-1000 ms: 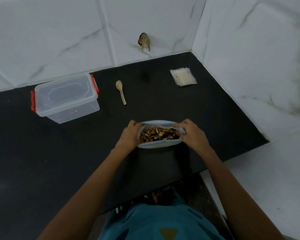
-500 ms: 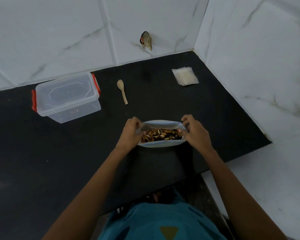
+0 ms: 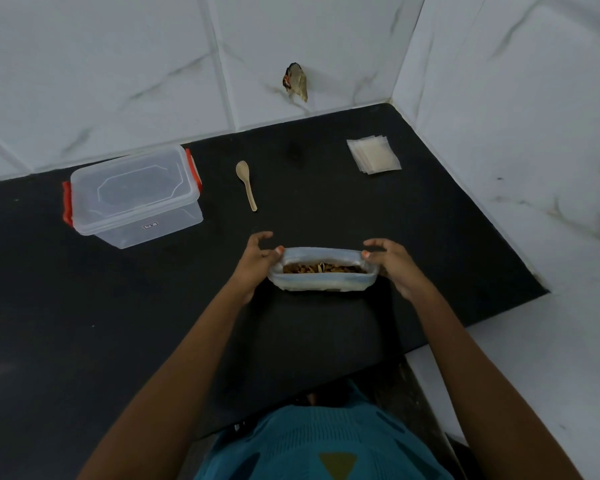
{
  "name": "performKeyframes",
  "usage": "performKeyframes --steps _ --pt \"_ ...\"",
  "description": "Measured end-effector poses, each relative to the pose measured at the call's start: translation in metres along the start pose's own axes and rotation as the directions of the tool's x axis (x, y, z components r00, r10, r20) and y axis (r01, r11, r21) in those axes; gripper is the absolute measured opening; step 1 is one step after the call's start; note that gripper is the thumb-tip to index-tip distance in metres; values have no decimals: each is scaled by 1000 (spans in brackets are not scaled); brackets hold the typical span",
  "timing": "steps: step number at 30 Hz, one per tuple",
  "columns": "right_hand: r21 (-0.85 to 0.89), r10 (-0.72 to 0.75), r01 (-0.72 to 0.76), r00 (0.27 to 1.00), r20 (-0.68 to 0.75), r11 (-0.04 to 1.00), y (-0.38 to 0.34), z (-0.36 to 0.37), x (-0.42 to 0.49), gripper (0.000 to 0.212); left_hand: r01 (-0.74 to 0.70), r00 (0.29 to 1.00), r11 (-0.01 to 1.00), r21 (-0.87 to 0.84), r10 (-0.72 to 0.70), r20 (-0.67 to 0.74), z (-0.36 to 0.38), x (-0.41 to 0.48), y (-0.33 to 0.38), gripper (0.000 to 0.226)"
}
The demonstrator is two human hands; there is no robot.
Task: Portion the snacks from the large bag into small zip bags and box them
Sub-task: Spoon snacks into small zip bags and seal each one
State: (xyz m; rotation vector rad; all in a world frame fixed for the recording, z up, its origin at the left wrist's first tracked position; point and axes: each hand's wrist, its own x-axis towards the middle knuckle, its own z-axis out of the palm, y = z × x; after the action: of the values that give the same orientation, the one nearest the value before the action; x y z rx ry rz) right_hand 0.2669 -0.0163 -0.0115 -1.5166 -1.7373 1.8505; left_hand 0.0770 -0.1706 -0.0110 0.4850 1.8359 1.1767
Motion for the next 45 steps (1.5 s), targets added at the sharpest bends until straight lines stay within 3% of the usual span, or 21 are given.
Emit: performKeyframes --steps 5,9,12,14,17,19,22,24,27,32,38,42,45 --pt "394 131 -140 990 50 908 -4 5 5 16 120 988 959 -256 -140 -59 6 11 0 44" --pt "545 152 -154 987 48 824 -1 8 7 15 57 989 922 -383 -104 -103 7 11 3 63" --pt "436 93 -58 994 -60 898 9 5 8 27 -16 993 920 -391 -33 -117 2 11 0 65" --pt "330 55 -14 992 -116 944 15 3 7 23 -24 991 946 -325 -21 -132 -1 11 -6 53" --pt "26 -37 43 983 -181 999 16 6 2 9 -49 985 995 -84 35 -167 0 7 -17 17" --pt "-184 -152 111 962 -225 977 15 10 -1 5 -86 980 991 102 102 -171 1 6 -21 5" --pt "-406 -285 158 919 -273 900 15 10 -2 15 -166 952 924 344 242 -189 -1 5 -22 14" --pt "-391 -256 123 917 -306 912 14 7 -6 22 -156 950 916 369 242 -198 -4 0 -21 21" --pt "-268 -103 19 948 -302 963 13 7 -19 28 35 974 980 196 11 -224 -4 -13 -21 36" --pt "-80 111 -138 955 -275 987 11 11 -29 24 253 953 951 -177 -277 -124 4 -26 -18 21" --pt "-60 135 -156 954 -266 986 6 11 -30 9 331 928 886 -325 -369 -59 3 -26 -12 21" --pt "203 226 -200 968 -110 959 -2 1 -32 25 365 916 745 -558 -393 75 4 -28 -9 17" --pt "365 266 -245 964 -9 898 -1 -4 -34 21 397 903 617 -680 -397 167 6 -27 -10 11"
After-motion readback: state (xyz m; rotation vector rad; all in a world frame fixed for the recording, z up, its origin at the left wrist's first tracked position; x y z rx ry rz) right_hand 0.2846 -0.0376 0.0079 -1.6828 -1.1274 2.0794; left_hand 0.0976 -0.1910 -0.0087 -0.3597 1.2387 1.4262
